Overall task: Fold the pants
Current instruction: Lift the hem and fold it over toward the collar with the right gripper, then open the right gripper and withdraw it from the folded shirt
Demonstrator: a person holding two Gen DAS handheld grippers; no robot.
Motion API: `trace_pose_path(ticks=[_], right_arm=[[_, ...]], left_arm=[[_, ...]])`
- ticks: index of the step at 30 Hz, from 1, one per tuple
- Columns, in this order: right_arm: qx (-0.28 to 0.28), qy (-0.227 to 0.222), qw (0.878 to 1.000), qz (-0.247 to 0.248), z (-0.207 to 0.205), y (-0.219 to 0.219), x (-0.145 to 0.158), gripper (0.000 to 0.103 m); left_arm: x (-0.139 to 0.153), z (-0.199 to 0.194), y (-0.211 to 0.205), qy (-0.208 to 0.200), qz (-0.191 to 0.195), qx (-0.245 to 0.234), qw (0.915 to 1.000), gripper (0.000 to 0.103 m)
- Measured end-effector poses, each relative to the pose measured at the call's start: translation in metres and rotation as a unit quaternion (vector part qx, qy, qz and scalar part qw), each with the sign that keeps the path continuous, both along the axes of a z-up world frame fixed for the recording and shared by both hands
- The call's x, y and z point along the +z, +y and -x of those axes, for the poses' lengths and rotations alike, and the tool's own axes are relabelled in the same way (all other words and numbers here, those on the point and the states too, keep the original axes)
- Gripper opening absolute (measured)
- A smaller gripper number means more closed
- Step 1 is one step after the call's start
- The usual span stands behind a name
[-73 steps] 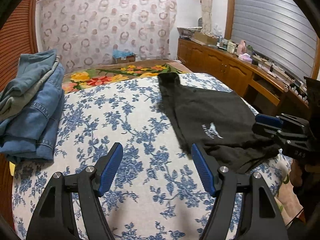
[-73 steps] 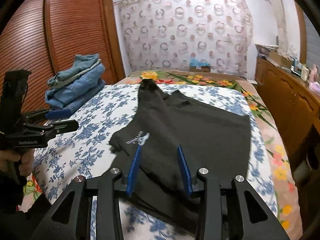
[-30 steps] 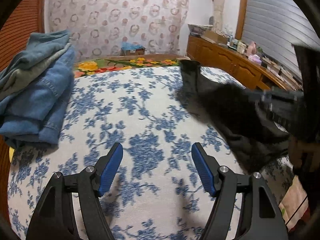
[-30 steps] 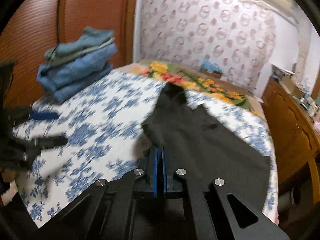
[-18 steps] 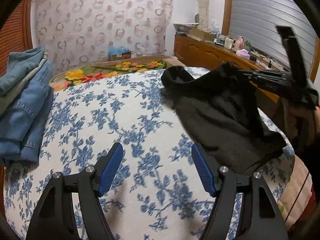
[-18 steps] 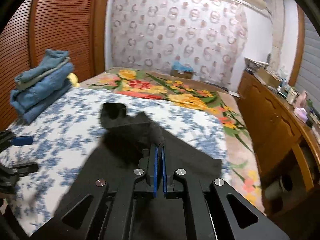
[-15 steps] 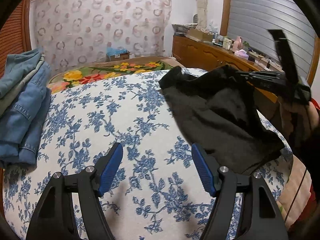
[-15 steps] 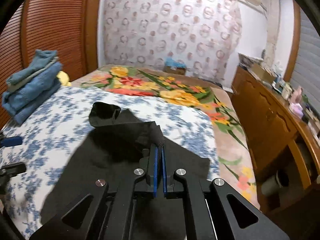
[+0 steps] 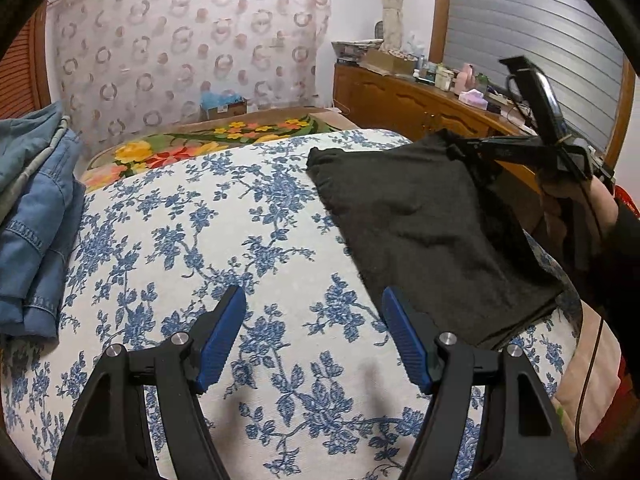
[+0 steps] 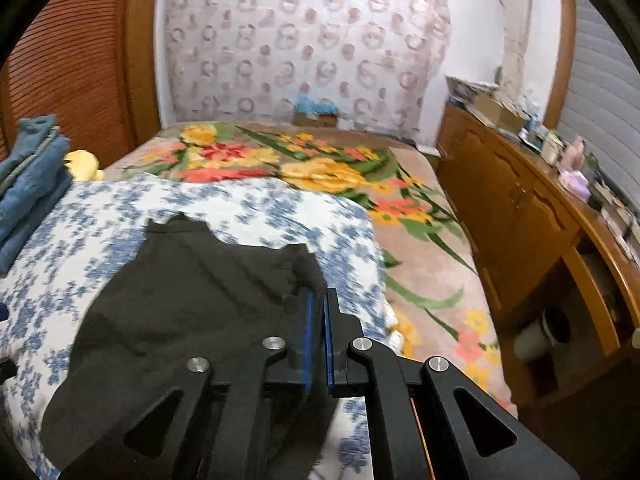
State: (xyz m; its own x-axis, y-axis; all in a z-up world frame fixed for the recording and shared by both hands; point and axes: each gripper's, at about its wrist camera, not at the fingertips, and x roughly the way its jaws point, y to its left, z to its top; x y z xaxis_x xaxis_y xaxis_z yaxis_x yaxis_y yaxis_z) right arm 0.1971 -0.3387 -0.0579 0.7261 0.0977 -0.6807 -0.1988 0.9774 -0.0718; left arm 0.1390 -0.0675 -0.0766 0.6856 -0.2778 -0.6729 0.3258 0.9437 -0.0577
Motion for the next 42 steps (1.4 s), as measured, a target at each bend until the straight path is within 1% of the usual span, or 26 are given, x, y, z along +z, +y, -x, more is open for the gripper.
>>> trace_pose_path(ticks=[2,4,6,9,12,15,18,20,22,24,26,28,31,33,36,38,40,42], right_arm=[[-0.009,-0.003,1.000,-0.011,0.002,-0.004,0.000,0.010],[-0.023,-0.015,1.000,-0.008,0.005,-0.005,0.001,0.021],[-0.026,-0.014,0.999,-0.013,0.006,-0.005,0.001,0.028],[-0.018,-0.013,1.000,-0.018,0.009,-0.001,0.000,0.028],[0.008,-0.004,1.000,-0.025,0.014,0.006,-0.004,0.028],[0.021,0.009,1.000,-0.002,0.011,0.016,-0.014,0.028],[0.031,0.030,0.998,0.042,0.005,0.024,-0.024,0.028],[0.034,0.035,0.998,0.048,0.000,0.023,-0.025,0.023],[0.027,0.036,0.997,0.057,-0.006,0.017,-0.023,0.011],[0.007,0.030,0.997,0.064,-0.011,0.008,-0.020,0.008],[-0.025,0.029,0.997,0.072,-0.014,-0.004,-0.020,0.007],[-0.044,0.031,0.997,0.061,-0.015,-0.018,-0.020,0.007],[-0.047,0.022,0.998,0.037,-0.007,-0.028,-0.014,0.007],[-0.038,0.015,0.999,0.016,0.001,-0.031,-0.007,0.007],[-0.028,0.002,1.000,0.004,0.019,-0.027,-0.001,0.007],[-0.016,-0.004,1.000,-0.013,0.037,-0.026,0.004,0.008],[-0.003,-0.006,1.000,-0.027,0.053,-0.024,0.003,0.018],[0.009,-0.013,0.999,-0.033,0.075,-0.022,0.003,0.021]], left_arm=[[-0.001,0.000,-0.003,0.000,-0.001,-0.003,1.0000,0.072],[-0.002,0.001,-0.006,0.003,-0.002,-0.006,1.0000,0.072],[-0.004,0.000,-0.009,0.005,-0.005,-0.008,0.9999,0.072],[-0.006,0.000,-0.014,0.009,-0.007,-0.012,0.9999,0.072],[-0.008,0.001,-0.021,0.013,-0.008,-0.018,0.9997,0.072],[-0.011,0.002,-0.028,0.016,-0.014,-0.025,0.9995,0.072],[-0.016,0.003,-0.032,0.017,-0.020,-0.028,0.9993,0.072],[-0.018,0.002,-0.032,0.018,-0.020,-0.026,0.9993,0.072],[-0.019,0.001,-0.032,0.019,-0.017,-0.026,0.9993,0.072],[-0.021,0.001,-0.033,0.024,-0.017,-0.026,0.9992,0.072],[-0.022,0.002,-0.034,0.026,-0.018,-0.027,0.9991,0.072],[-0.023,0.001,-0.034,0.025,-0.022,-0.028,0.9991,0.072],[-0.023,0.002,-0.035,0.025,-0.022,-0.028,0.9990,0.072],[-0.023,0.003,-0.035,0.025,-0.021,-0.027,0.9991,0.072],[-0.021,0.004,-0.034,0.022,-0.021,-0.027,0.9992,0.072],[-0.019,0.006,-0.033,0.022,-0.017,-0.028,0.9992,0.072],[-0.017,0.009,-0.033,0.021,-0.016,-0.030,0.9992,0.072],[-0.016,0.012,-0.033,0.021,-0.016,-0.034,0.9991,0.072]])
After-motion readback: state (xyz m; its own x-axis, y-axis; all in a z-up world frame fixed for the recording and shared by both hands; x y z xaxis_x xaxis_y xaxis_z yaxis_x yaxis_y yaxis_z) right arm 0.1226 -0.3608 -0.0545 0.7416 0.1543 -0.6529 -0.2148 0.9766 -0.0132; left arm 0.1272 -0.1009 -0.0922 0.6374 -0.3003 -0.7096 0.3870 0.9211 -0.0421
